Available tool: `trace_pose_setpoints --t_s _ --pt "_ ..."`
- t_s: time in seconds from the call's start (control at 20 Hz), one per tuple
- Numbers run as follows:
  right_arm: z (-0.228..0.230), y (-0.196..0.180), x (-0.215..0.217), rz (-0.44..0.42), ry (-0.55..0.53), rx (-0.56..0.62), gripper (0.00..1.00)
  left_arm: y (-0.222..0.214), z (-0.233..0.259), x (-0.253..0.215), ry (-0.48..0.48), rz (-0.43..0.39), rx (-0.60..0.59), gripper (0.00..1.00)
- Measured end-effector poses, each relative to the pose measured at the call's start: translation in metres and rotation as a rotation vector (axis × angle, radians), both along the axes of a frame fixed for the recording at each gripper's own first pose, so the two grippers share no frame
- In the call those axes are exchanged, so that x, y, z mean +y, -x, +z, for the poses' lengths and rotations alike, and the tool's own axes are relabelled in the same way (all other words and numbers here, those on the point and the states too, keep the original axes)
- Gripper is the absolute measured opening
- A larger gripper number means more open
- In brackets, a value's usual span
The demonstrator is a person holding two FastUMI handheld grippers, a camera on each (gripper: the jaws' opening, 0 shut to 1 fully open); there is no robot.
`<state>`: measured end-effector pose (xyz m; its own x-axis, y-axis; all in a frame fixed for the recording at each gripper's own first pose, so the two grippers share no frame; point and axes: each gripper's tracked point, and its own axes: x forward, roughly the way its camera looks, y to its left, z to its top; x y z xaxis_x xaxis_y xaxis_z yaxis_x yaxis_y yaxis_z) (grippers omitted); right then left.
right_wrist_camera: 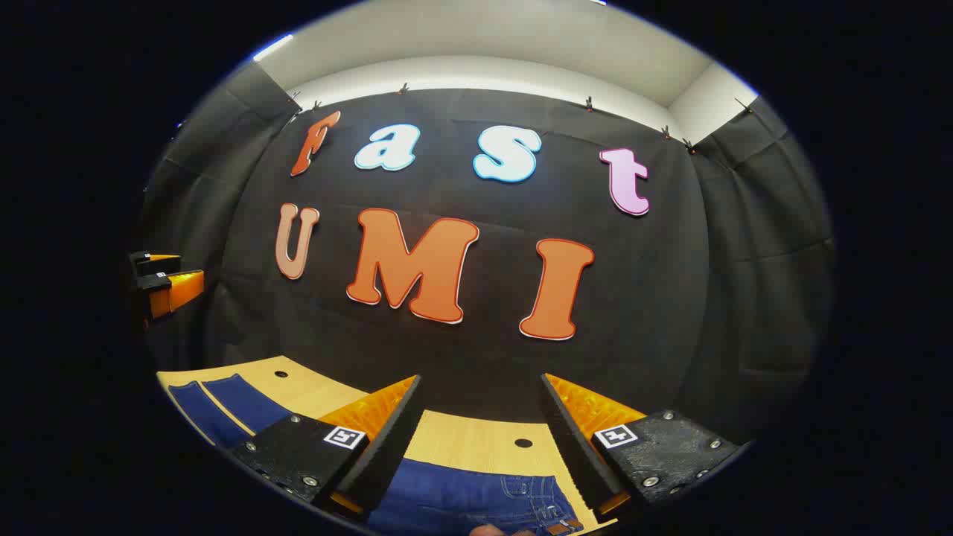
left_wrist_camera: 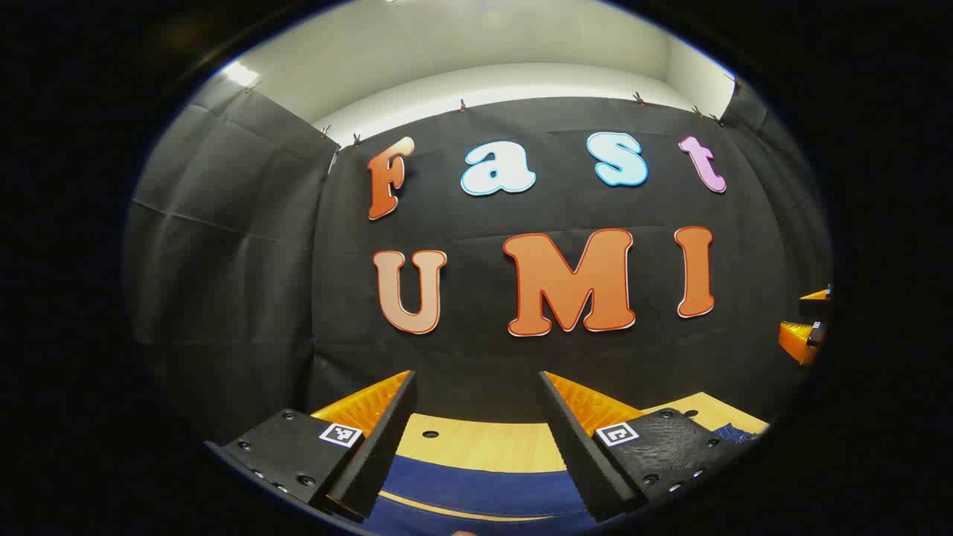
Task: Grasp the waist and the cuffs of the jeans and fold them to make the two legs overlap; first hold the waist and fold one-third of the jeans toward the cuffs, then hold the cuffs and fold the remaining one-third in the same direction to finish folding.
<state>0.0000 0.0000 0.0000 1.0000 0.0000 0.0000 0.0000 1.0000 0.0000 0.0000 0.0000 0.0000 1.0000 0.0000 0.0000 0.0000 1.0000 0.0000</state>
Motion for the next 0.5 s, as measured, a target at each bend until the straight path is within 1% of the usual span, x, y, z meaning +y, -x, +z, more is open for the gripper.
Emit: trace_pose_setpoints --t_s 0.05,0.2,0.3,0.4,0.5 --pt "0.001 -0.002 0.002 -0.009 -0.005 0.000 0.96 -0.003 0.001 0.004 -0.001 0.000 -0.008 1.00" --pt "0.001 -0.006 0.006 -0.033 -0.006 0.004 0.96 -0.009 0.002 0.017 0.018 -0.011 -0.017 1.00" --pt "0.005 -0.007 0.011 -0.052 -0.011 0.004 0.96 -0.015 -0.004 0.025 0.015 -0.015 -0.003 1.00" --pt "0.002 -0.005 0.021 -0.056 -0.020 0.017 0.96 -0.018 -0.009 0.026 0.016 -0.027 0.005 0.99" --pt "0.004 -0.004 0.032 -0.057 -0.020 0.018 0.96 -0.018 -0.013 0.021 0.029 -0.047 0.008 1.00"
